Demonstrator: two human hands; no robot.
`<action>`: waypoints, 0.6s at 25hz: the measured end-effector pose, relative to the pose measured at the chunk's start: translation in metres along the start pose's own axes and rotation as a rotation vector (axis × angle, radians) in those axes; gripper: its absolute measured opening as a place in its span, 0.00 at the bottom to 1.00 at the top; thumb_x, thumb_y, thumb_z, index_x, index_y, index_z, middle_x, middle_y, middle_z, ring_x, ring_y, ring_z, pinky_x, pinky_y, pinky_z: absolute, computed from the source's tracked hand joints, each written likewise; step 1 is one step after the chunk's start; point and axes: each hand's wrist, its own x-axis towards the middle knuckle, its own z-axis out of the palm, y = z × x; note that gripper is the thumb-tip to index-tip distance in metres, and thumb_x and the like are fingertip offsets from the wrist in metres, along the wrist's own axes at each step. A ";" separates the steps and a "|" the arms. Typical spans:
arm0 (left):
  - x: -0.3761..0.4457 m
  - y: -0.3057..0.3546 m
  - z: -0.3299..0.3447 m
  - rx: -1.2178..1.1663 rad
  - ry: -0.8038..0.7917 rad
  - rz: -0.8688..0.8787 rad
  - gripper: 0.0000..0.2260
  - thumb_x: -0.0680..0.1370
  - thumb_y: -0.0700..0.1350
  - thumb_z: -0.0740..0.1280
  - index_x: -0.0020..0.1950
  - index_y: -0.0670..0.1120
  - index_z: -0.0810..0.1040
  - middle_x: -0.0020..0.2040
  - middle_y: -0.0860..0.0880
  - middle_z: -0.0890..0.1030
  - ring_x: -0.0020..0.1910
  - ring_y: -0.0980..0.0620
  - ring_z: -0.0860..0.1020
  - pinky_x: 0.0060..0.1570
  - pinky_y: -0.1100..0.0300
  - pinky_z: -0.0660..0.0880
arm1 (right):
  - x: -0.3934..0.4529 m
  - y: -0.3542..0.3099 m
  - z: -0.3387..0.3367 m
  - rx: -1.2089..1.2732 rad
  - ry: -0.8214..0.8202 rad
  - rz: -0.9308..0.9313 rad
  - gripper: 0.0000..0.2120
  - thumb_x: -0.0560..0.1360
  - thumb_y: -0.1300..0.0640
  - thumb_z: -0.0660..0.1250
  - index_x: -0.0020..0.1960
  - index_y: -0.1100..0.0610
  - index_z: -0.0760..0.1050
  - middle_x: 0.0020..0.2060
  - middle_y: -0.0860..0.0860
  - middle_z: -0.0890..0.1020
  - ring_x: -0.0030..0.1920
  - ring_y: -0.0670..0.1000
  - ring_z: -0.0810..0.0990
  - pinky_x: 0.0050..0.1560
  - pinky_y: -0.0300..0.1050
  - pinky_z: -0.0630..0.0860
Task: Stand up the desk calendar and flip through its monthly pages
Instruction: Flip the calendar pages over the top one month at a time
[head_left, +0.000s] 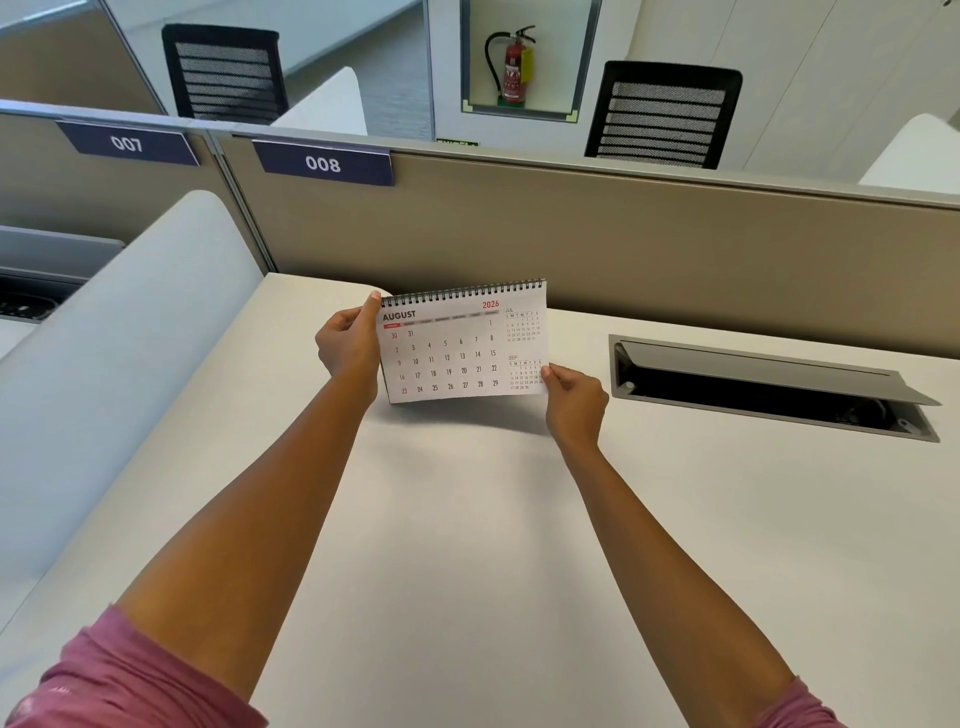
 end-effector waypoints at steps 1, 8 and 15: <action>0.000 0.000 0.000 0.000 -0.001 -0.001 0.12 0.77 0.55 0.71 0.47 0.47 0.79 0.37 0.55 0.83 0.30 0.60 0.77 0.17 0.77 0.66 | -0.003 0.000 0.000 -0.019 0.001 -0.031 0.10 0.78 0.58 0.67 0.56 0.61 0.83 0.52 0.55 0.86 0.48 0.51 0.83 0.50 0.37 0.73; 0.000 0.000 0.000 0.000 -0.002 -0.005 0.13 0.77 0.55 0.71 0.47 0.46 0.79 0.37 0.56 0.83 0.32 0.60 0.77 0.18 0.77 0.66 | -0.014 -0.002 0.008 -0.007 0.033 -0.027 0.11 0.78 0.60 0.67 0.59 0.59 0.81 0.41 0.50 0.84 0.43 0.52 0.83 0.47 0.40 0.75; 0.001 -0.001 0.000 0.000 -0.001 -0.004 0.12 0.76 0.55 0.71 0.47 0.47 0.79 0.37 0.56 0.83 0.33 0.60 0.78 0.18 0.77 0.66 | -0.012 -0.009 0.008 -0.006 0.051 0.027 0.08 0.72 0.57 0.74 0.46 0.53 0.76 0.39 0.47 0.81 0.37 0.48 0.80 0.40 0.40 0.76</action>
